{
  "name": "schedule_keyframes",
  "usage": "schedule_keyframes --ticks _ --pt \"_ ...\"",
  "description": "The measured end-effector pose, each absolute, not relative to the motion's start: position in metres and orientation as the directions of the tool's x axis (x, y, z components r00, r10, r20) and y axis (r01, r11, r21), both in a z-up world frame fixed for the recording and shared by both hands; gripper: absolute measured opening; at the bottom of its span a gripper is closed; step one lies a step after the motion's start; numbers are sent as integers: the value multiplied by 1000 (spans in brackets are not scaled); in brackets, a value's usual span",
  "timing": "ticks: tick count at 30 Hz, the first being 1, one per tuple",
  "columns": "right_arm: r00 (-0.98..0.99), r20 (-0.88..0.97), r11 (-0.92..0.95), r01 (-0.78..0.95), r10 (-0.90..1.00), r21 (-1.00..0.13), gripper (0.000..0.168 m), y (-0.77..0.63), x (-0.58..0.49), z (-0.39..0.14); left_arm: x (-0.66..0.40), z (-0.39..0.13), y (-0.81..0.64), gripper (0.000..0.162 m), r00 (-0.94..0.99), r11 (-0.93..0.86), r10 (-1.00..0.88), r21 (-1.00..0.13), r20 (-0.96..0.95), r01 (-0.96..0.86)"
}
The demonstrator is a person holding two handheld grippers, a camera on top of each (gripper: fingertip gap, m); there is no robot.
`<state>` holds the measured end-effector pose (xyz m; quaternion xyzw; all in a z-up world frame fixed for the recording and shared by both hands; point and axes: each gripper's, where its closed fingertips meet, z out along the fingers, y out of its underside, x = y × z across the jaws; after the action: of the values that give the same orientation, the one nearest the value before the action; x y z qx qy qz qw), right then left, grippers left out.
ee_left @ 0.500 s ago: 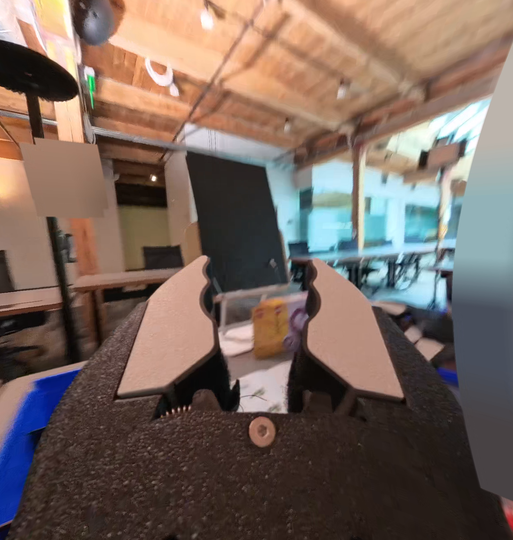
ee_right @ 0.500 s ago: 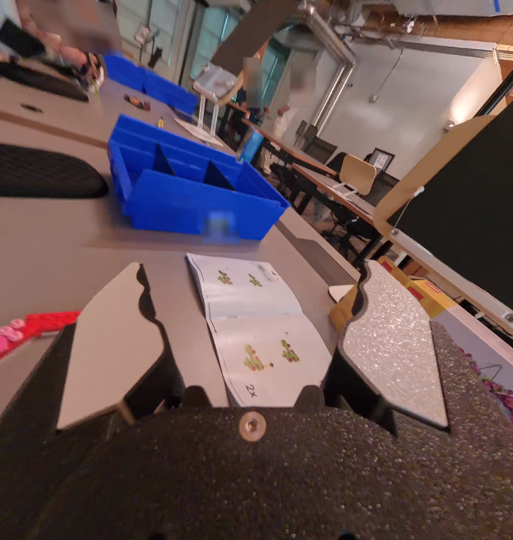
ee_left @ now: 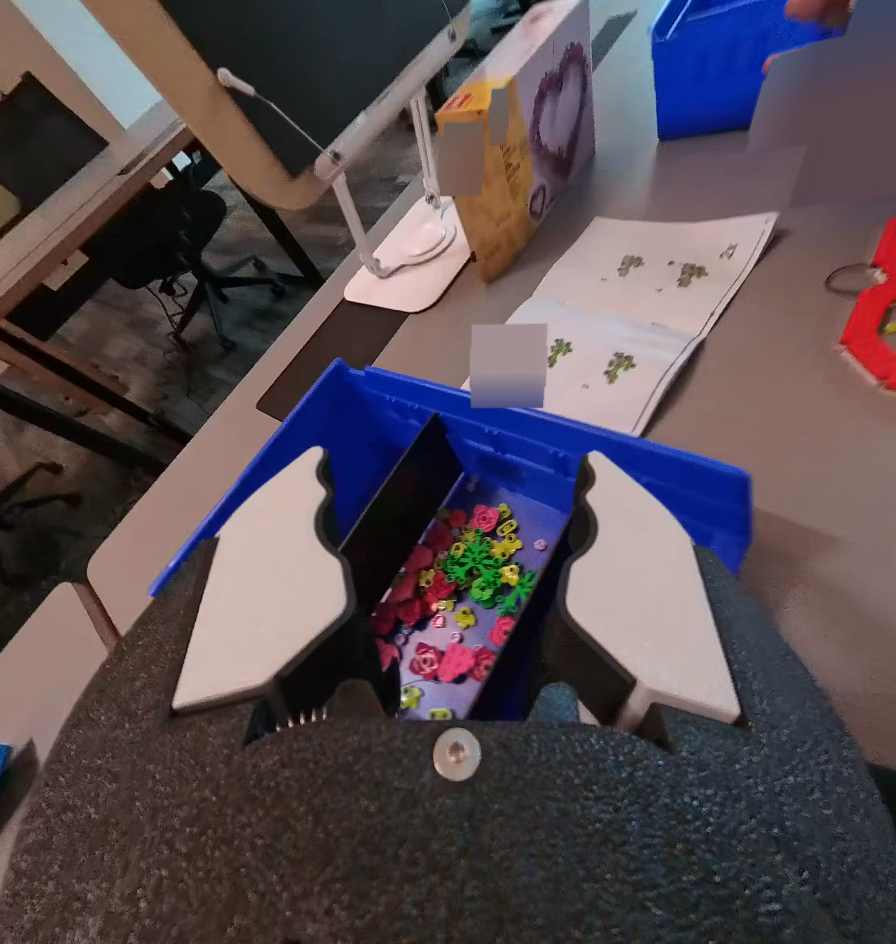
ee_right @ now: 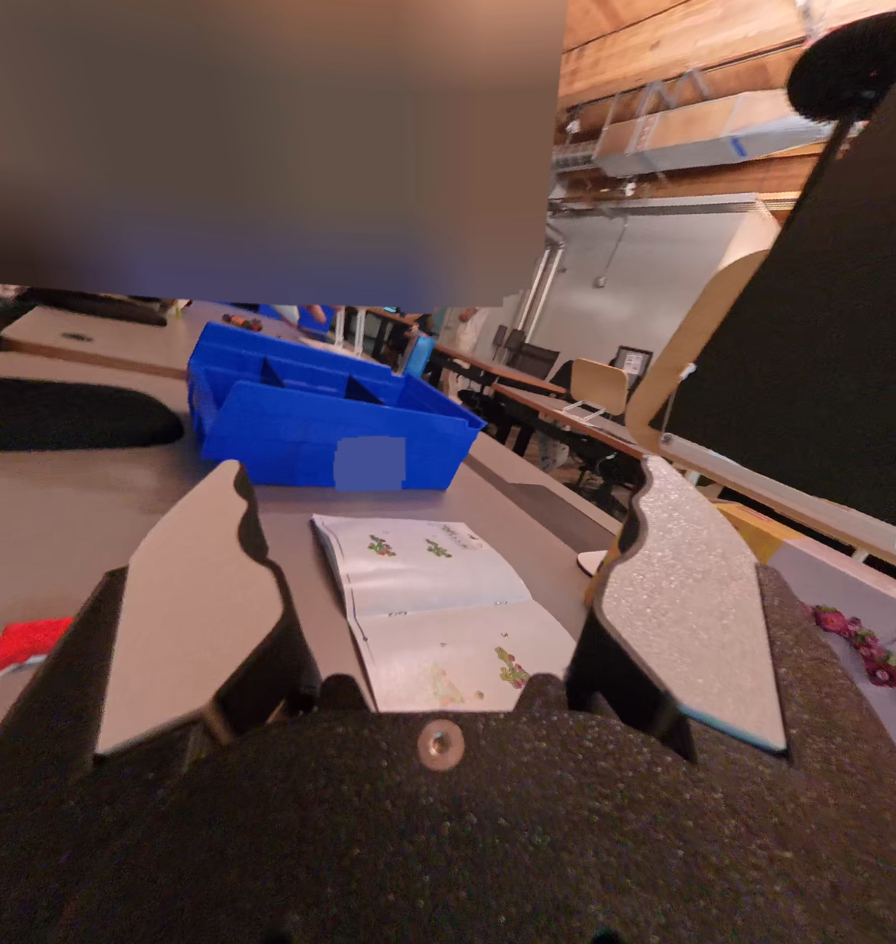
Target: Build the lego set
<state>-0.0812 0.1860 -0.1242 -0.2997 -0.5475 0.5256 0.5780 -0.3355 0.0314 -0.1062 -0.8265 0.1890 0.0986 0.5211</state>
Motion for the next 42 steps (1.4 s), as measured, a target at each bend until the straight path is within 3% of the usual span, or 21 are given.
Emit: schedule_keyframes --ticks 4,10,12,13,15,16,20,25,27,34,39,42 --pt "-130 295 251 -280 947 -927 147 189 -77 -124 -351 -122 42 80 892 -396 -266 -802 -365 -447" --pt "-118 355 317 -256 928 -913 142 186 -76 -131 -367 -152 45 38 872 -459 -329 -746 -361 -482" --pt "-128 354 306 -291 927 -906 117 183 -73 -126 -379 -159 47 20 853 -494 -323 -696 -410 -521" --pt "-125 359 308 -309 925 -900 92 183 -71 -123 -385 -162 48 5 839 -510 -316 -666 -443 -544" --pt "-98 420 373 -310 902 -875 6 185 -66 -122 -395 -170 50 0 806 -543 -318 -600 -500 -587" --pt "-72 443 404 -300 894 -864 0 188 -65 -122 -398 -177 49 0 792 -569 -331 -562 -513 -601" --pt "-43 463 439 -249 885 -863 0 196 -66 -129 -404 -196 51 0 754 -615 -374 -464 -540 -637" --pt "-25 412 388 -290 911 -875 68 199 -65 -124 -403 -199 53 23 769 -614 -428 -471 -475 -633" --pt "-34 348 322 -307 937 -896 86 202 -64 -120 -396 -204 48 38 792 -631 -483 -478 -374 -610" --pt "-63 253 219 -335 965 -917 90 207 -61 -117 -386 -221 37 47 813 -720 -571 -409 -108 -560" --pt "-97 324 296 -225 941 -928 94 199 -72 -138 -394 -239 35 42 782 -734 -608 -277 -138 -620" --pt "-116 353 330 -175 928 -927 94 196 -77 -147 -392 -241 36 41 768 -726 -626 -261 -135 -637"
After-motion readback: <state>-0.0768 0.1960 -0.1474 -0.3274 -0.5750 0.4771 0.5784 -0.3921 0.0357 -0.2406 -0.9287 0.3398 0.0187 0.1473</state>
